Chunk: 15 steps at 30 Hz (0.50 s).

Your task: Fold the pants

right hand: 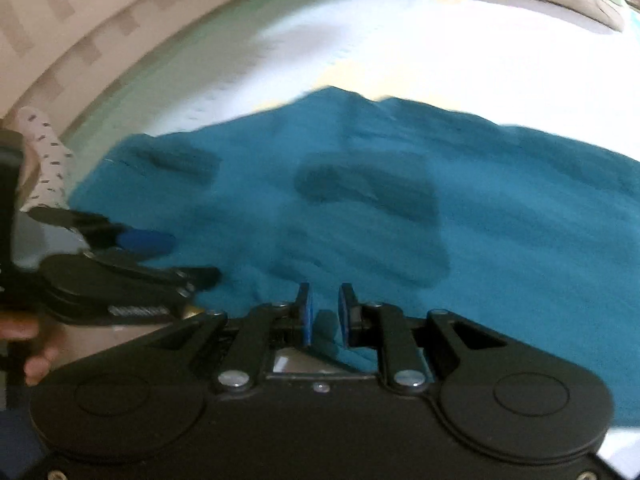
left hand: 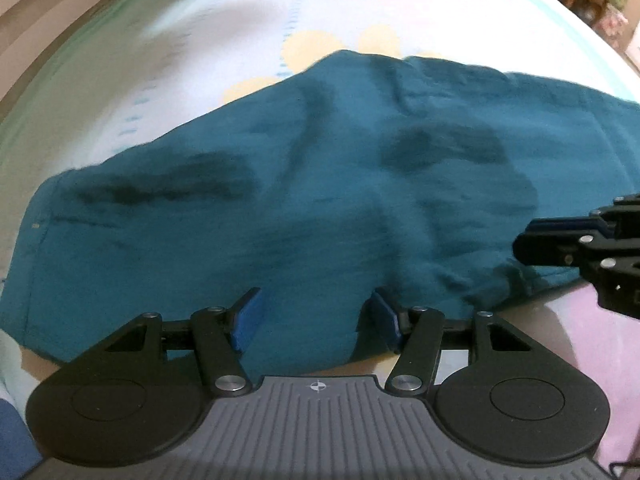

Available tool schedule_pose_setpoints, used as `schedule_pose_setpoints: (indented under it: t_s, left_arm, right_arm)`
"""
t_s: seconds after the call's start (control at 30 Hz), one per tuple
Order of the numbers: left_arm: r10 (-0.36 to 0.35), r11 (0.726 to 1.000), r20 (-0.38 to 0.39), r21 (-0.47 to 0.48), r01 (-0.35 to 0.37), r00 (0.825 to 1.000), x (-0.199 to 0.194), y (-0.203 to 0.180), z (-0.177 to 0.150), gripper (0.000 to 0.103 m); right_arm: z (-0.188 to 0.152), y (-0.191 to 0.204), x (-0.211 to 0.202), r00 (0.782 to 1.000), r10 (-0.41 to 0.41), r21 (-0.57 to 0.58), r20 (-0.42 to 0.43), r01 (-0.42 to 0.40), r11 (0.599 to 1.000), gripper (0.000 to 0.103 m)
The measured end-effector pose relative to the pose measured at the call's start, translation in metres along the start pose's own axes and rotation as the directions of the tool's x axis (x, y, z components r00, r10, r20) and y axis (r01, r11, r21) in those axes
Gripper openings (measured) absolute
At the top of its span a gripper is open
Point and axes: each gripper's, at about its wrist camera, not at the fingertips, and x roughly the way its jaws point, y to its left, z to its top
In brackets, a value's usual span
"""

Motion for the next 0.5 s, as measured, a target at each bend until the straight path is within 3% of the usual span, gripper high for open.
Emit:
schedule_pose_setpoints:
  t_s: [0.13,0.27,0.37,0.5]
  left_arm:
    - [0.013,0.998,-0.005,-0.062,-0.013,1.0,-0.003,0.02,-0.004,0.058]
    - [0.009,0.994,-0.011,-0.106,-0.01,1.0,-0.009,0.027,-0.003,0.057]
    - [-0.008,0.991,0.009,-0.134,0.009,1.0,-0.017,0.023,0.004,0.057]
    - [-0.045,0.99,0.058,-0.129,0.052,0.997,-0.038,0.008,0.018,0.057]
  right_arm:
    - [-0.015,0.007,0.022,0.997,-0.013,0.004,-0.078,0.014,1.0,0.026]
    - [-0.018,0.01,0.014,0.998,-0.021,-0.031,-0.055,0.019,0.999,0.026]
    - [-0.007,-0.007,0.003,0.999,0.017,0.044,-0.029,-0.016,0.999,0.026]
    - [0.001,-0.042,-0.037,0.998,-0.039,0.134,0.055,0.031,0.991,0.026]
